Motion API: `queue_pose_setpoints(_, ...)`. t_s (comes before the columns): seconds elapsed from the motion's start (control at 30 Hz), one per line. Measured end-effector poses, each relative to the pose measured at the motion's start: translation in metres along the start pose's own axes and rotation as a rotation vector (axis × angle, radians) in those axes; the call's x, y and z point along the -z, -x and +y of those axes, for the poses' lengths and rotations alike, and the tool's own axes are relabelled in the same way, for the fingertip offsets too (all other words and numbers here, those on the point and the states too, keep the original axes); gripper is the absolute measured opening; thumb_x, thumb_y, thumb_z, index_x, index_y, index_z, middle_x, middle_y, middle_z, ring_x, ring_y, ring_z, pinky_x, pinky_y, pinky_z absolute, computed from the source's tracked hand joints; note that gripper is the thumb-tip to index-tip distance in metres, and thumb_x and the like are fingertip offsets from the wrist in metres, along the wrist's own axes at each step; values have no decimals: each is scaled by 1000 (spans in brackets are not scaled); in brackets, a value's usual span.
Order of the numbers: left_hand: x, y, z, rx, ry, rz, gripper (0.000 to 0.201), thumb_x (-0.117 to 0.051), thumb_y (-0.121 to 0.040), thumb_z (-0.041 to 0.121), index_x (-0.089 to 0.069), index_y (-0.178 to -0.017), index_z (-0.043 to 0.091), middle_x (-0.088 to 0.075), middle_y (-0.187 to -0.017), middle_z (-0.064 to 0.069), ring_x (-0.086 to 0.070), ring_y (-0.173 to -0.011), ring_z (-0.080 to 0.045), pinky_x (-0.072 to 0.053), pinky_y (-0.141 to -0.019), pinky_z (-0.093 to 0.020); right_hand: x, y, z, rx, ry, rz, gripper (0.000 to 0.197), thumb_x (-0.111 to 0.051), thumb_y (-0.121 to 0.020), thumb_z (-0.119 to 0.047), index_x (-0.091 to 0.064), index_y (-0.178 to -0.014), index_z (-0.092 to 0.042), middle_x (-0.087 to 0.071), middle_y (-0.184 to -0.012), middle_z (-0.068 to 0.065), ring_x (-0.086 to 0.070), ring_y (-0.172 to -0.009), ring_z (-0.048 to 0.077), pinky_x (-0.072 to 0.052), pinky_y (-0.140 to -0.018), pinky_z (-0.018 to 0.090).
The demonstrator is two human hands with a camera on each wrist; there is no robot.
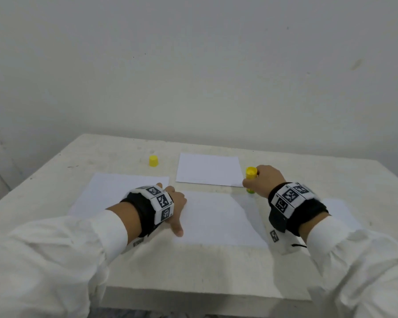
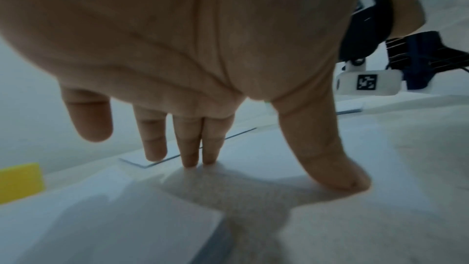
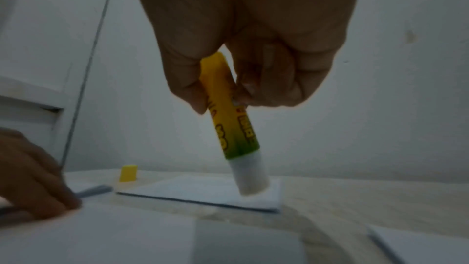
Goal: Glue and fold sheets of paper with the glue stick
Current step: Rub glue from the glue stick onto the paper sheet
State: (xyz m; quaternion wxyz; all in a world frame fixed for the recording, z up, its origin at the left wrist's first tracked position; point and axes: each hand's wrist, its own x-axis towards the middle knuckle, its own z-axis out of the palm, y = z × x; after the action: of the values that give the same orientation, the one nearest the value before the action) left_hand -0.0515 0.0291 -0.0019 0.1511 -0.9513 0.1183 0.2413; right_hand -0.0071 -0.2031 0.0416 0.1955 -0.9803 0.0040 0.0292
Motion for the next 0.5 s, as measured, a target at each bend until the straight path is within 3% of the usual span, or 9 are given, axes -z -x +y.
queue_pose_setpoints(0.1,1,4,-8,19,73,-9,109,-66,-60,77,-27,-144,21,-28,-151,5,-26,-135,-26,-24,-107,-53,-2,15,-30,163,-176,15,29,-62,-81,-24,-44,-60,-14,-46,-62,0,-47,-64,20,-32,-51,26)
queue_pose_setpoints(0.2,2,7,-13,66,167,-55,131,-70,-46,81,-7,-149,30,-23,-153,-3,-24,-138,-31,-24,-109,-55,-19,25,-70,301,-126,-190,37,-62,-85,-31,-41,-59,-16,-43,-60,-1,-41,-56,14,-31,-50,25)
queue_pose_setpoints(0.27,3,8,-14,81,173,-67,131,-72,-38,81,-10,-145,37,-32,-144,-7,-30,-132,-33,-28,-107,-54,-37,22,-90,334,-62,-255,37,-61,-85,-34,-40,-61,-16,-42,-62,-1,-41,-56,14,-31,-51,26)
queue_pose_setpoints(0.4,1,4,-14,65,141,-79,131,-67,-22,83,-23,-139,43,-41,-134,-2,-39,-123,-31,-34,-103,-53,-60,15,-107,311,-18,-233,34,-59,-84,-36,-38,-65,-17,-44,-67,-1,-48,-70,20,-30,-51,26)
queue_pose_setpoints(0.5,3,10,-12,77,134,-68,116,-76,-43,75,-27,-141,39,-39,-132,-3,-40,-119,-32,-36,-104,-47,-65,20,-105,340,-4,-261,39,-60,-84,-42,-38,-64,-18,-45,-67,-1,-47,-67,18,-31,-52,25)
